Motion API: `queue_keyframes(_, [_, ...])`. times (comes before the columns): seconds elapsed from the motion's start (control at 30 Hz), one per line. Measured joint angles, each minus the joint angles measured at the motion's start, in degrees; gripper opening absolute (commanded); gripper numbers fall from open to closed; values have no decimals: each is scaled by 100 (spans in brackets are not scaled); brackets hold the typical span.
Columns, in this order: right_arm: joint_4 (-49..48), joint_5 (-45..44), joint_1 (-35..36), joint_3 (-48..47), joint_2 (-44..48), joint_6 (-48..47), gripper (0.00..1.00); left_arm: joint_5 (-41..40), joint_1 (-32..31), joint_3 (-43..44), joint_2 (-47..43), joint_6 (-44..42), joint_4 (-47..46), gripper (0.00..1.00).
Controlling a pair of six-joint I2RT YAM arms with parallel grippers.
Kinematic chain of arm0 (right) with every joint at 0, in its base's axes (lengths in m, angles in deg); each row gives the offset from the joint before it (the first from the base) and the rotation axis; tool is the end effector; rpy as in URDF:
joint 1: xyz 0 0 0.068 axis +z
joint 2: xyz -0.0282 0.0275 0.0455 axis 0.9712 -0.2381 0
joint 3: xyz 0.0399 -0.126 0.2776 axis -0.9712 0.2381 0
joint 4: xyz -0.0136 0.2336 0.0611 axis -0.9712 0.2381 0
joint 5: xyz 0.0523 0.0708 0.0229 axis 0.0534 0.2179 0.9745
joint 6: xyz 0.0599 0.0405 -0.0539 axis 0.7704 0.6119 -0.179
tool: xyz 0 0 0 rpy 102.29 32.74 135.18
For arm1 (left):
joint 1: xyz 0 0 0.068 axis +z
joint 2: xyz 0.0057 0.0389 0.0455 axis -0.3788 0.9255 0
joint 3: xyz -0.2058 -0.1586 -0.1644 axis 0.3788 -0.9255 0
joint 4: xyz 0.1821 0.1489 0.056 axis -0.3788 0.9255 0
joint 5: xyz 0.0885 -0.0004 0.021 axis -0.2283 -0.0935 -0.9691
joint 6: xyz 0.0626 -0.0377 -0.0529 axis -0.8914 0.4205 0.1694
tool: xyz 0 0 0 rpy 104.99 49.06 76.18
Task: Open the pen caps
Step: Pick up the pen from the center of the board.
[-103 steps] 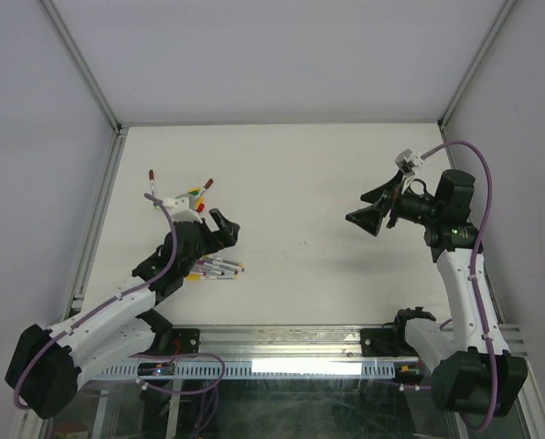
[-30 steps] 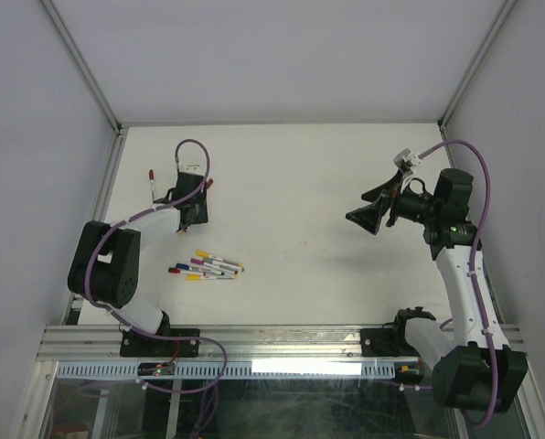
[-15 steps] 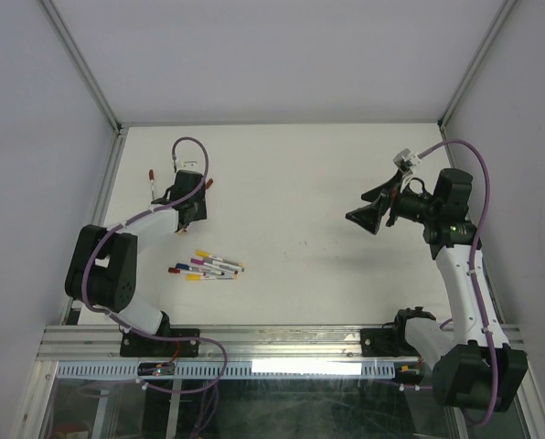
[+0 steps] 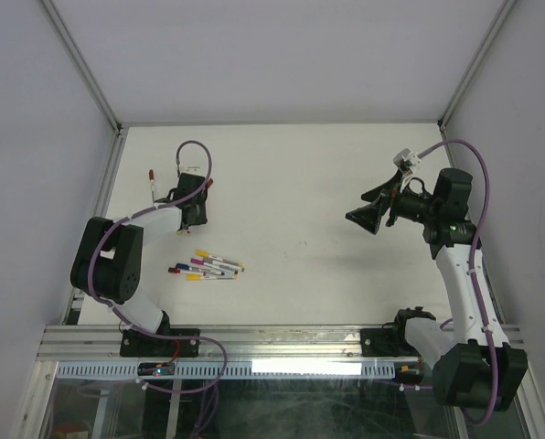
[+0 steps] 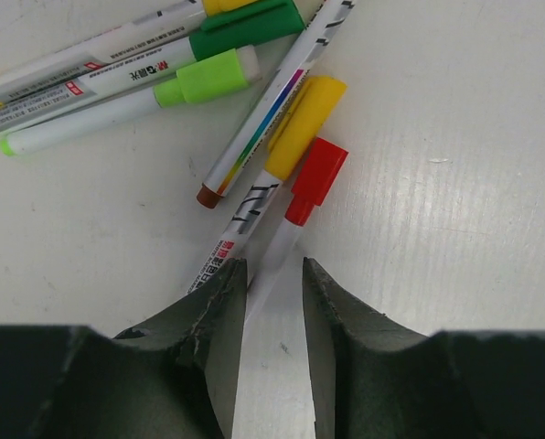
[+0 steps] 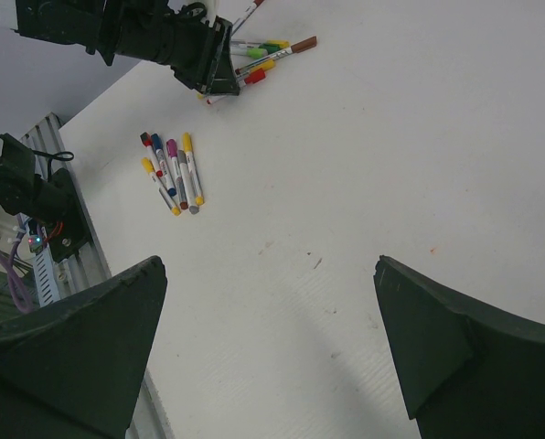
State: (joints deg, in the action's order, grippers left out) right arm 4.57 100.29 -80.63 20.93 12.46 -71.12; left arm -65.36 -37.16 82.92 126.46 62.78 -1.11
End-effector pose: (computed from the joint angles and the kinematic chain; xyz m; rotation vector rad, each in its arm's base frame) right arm 0.1842 0.0581 0.3394 -0.7073 1.7399 0.9695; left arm 0.3167 -0.0575 0.1726 -0.0673 2.4974 0.2245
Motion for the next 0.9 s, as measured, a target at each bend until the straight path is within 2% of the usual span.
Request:
queue_keyframes(0.33, [2,-2,-17,0,0,-2,99,378,0,79,94,-4,90,23])
queue_keyframes(0.7, [2,-2,-37,0,0,-2,100,566,-203,118,107,4,173,27])
queue_keyframes(0.9, [0,0,-37,0,0,4,100,590,-203,190,153,31,247,17])
